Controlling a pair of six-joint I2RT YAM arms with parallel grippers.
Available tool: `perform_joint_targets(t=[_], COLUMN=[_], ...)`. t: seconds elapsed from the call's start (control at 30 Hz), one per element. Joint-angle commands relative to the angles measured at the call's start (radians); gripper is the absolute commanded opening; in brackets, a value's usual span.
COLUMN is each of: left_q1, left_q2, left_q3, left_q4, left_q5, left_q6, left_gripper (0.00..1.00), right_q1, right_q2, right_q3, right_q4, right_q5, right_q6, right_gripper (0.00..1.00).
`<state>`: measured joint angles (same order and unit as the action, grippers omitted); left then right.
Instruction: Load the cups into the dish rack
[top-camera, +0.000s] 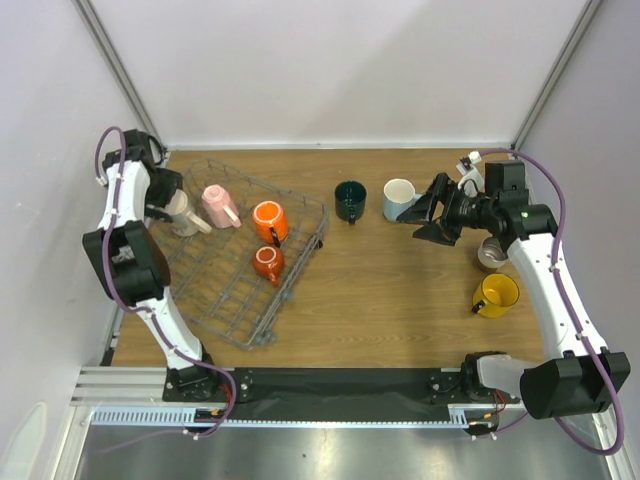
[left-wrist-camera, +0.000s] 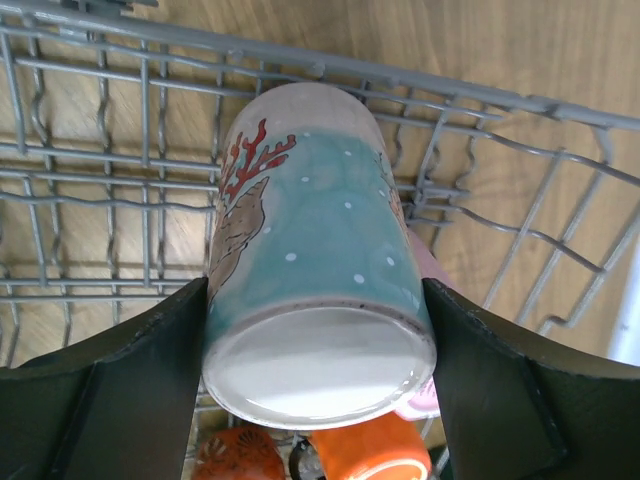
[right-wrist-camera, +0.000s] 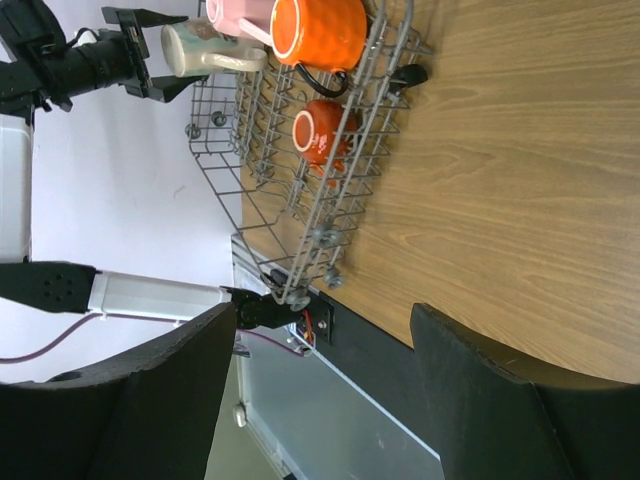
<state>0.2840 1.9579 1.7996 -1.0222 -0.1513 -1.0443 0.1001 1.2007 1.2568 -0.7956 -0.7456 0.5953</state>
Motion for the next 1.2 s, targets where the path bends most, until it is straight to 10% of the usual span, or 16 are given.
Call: perform_joint_targets(t=[0.0,0.37,0.5,0.77,1.17], left_q1=[0.001,0.027,0.035,0.037,0.035], left_q2=[-0.084,-0.010,-0.005,-0.005,-0.083], left_q3=[-0.033,0.040,0.041,0.072,0.008], left_q4=[0.117,0.080,0.073,0.048,0.071], left_q5=[0.018,0.088,0.114,0.107,0.144], left_q6=[-0.042,-0.014,-0.010,0.021,0.047], left_gripper=[0.00,0.02,0.54,0.98,1.00], right_q1=[-0.007,-0.013,-0.013,-0.013,-0.013], right_q2=[-0.009,0.000,0.013,0.007,0.011], right_q3=[0.012,0.024,0.033,0.020,0.024], right_q4=[-0.007,-0.013,-0.004,0.006,0.015], right_q5=[-0.011,-0.006,-0.008,-0.014,-0.005], right_q6=[-0.022,-0.026,-0.020,-0.023,-0.035], right_gripper=[0.77,0.77,0.77,0.77,0.77])
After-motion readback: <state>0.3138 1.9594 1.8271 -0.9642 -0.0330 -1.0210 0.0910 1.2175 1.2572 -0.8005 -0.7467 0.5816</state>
